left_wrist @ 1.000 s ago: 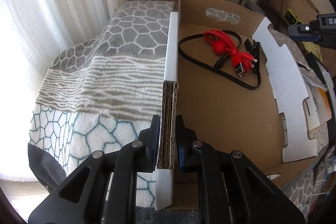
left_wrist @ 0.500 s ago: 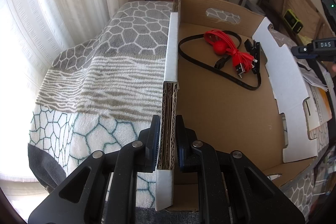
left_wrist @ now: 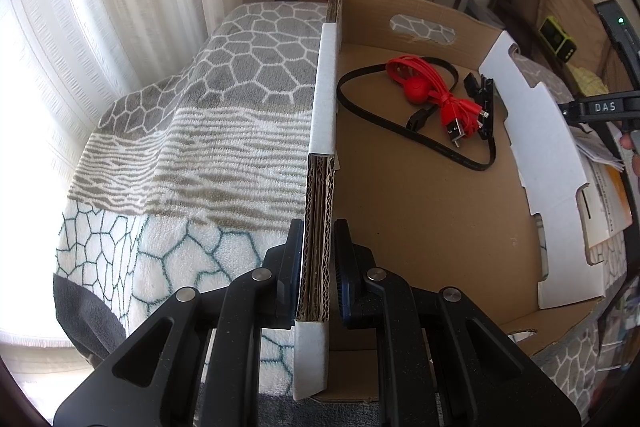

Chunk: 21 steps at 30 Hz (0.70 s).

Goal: Organize objects
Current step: 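Reach the right tool to the black strap and close on it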

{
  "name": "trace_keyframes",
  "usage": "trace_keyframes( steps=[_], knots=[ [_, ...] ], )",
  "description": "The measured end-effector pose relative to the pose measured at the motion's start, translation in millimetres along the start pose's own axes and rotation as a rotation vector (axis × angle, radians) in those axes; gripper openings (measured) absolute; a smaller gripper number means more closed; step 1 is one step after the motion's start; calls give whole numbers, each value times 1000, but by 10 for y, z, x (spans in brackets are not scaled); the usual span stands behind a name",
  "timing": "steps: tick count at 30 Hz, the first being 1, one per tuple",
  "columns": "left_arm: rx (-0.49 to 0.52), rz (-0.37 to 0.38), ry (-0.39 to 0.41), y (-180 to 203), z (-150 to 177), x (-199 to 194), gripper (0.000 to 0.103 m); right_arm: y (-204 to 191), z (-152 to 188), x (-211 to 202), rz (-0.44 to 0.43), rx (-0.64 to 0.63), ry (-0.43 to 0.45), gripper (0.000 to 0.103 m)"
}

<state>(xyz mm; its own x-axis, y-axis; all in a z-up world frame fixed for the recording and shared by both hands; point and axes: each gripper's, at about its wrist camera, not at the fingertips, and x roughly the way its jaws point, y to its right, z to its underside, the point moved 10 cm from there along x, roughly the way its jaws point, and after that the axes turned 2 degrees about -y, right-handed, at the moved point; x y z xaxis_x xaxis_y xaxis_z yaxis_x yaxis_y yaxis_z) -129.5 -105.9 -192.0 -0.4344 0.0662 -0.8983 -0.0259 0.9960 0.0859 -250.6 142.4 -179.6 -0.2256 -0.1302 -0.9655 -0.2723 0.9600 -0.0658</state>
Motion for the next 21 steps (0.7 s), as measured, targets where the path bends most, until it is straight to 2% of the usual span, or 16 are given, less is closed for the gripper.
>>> trace_keyframes(
  steps=[4,6,10,17,21],
  knots=[
    [0,0,0,1,0,0,13,-40,13,32,17,-25,-12,34],
    [-1,0,0,1,0,-1,13,-81,25,39,10,-48,-22,46],
    [-1,0,0,1,0,0,13,-105,38,65,77,-93,-16,47],
    [0,-1,-1,-3,0,-1,13,-143,47,128,117,-147,-14,49],
    [-1,1,-1,0,0,0,13,-129,8,173,168,-173,-5,50]
  ],
)
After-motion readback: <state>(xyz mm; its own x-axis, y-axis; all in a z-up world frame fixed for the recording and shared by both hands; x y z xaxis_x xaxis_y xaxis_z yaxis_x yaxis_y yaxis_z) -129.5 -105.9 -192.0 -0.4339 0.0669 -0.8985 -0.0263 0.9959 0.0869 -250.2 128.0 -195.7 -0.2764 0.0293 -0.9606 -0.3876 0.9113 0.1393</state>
